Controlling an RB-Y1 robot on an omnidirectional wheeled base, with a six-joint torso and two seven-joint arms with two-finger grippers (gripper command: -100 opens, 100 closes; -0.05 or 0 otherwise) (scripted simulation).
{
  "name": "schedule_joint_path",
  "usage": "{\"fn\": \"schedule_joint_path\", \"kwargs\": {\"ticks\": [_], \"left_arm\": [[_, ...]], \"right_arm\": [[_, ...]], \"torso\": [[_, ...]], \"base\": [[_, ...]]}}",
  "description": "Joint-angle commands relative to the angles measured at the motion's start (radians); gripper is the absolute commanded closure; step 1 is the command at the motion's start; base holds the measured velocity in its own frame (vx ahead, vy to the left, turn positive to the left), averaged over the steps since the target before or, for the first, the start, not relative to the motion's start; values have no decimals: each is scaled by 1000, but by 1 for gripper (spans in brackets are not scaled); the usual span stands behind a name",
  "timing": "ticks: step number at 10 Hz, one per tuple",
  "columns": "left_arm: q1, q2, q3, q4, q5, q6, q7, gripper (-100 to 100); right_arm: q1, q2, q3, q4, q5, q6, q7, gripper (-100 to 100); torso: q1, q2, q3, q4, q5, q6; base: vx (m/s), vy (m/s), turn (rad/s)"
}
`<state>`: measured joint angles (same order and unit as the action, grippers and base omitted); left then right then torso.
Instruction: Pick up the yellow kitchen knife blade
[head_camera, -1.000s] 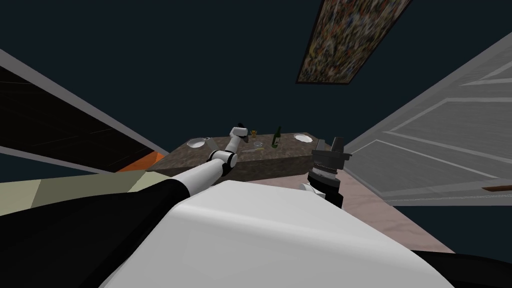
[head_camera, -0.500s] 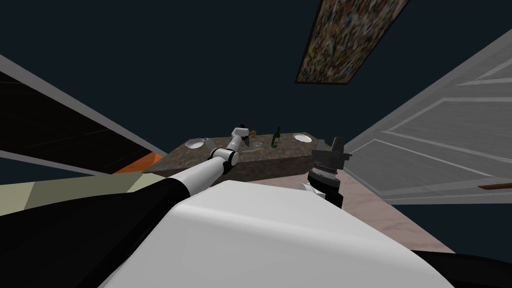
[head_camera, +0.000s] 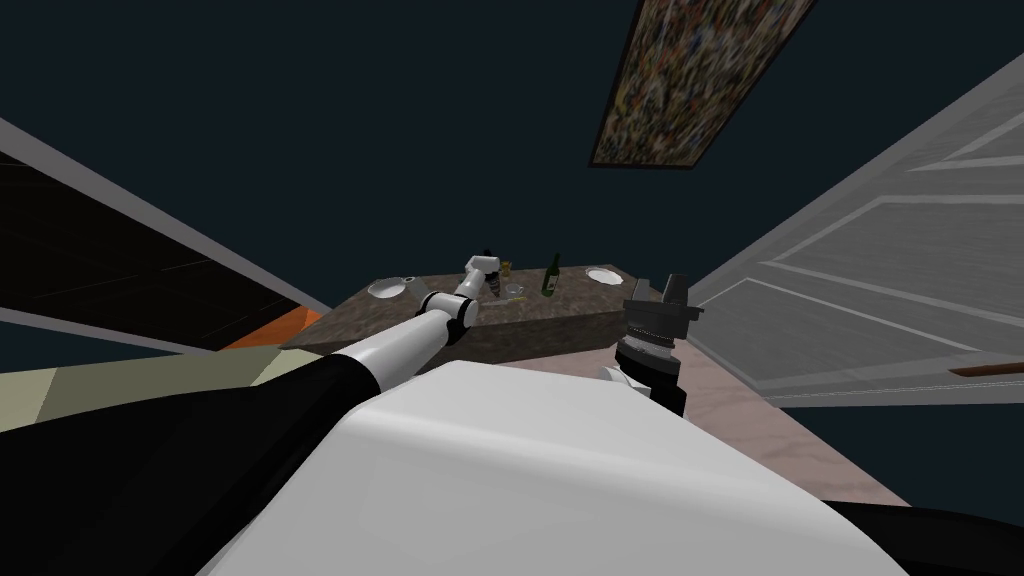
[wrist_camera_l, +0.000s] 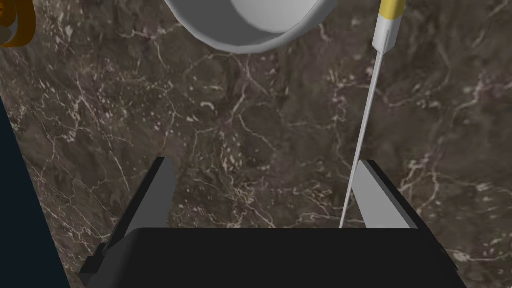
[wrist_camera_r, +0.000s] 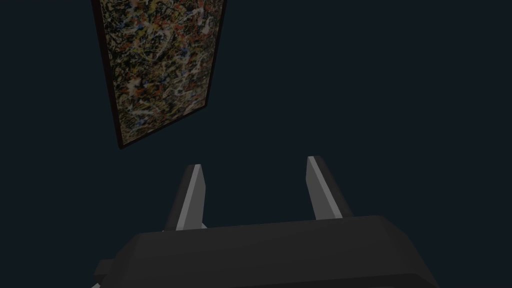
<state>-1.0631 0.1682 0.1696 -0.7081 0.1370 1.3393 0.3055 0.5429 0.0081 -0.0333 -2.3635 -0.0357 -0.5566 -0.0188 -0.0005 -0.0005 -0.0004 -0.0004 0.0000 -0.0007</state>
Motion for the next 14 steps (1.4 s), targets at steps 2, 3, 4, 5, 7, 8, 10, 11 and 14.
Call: {"fn": "schedule_joint_path", "kwargs": {"ticks": [2,3,4,5,7,8,10,11,14], "left_arm": [[-15,-4,-4,55,20,64,19,-100],[-15,-4,-4,68,20,64,19,-100],[-26,-5,-6,104,32,94,28,-100],[-26,-5,-6,109,32,94,28,-100],[-34,-6,-8,140,43,119,37,-100],[-34,-6,-8,153,43,119,37,-100],[-42,-7,-11,211,60,153,48,-100],[-44,-9,-13,230,65,163,52,-100],[-27,-9,-12,232,61,126,41,-100]], "right_arm": [[0,0,0,0,0,0,0,0],[0,0,0,0,0,0,0,0],[0,0,0,0,0,0,0,0],[0,0,0,0,0,0,0,0],[0,0,0,0,0,0,0,0],[0,0,0,0,0,0,0,0],[0,0,0,0,0,0,0,0],[0,0,0,0,0,0,0,0],[0,0,0,0,0,0,0,0]], "torso": [[0,0,0,0,0,0],[0,-1,0,0,0,0],[0,-1,-1,0,0,0],[0,-1,-1,0,0,0],[0,-1,0,0,0,0],[-1,-1,-1,0,0,0],[0,-2,-1,0,0,0],[-1,-3,-2,-1,0,0],[0,0,0,0,0,0]], "base": [[25,-5,-25],[25,-3,-16],[35,-2,-30],[36,-2,-14],[24,-11,-16],[31,-9,-18],[57,-15,-44],[77,-34,-43],[18,-9,-3]]}}
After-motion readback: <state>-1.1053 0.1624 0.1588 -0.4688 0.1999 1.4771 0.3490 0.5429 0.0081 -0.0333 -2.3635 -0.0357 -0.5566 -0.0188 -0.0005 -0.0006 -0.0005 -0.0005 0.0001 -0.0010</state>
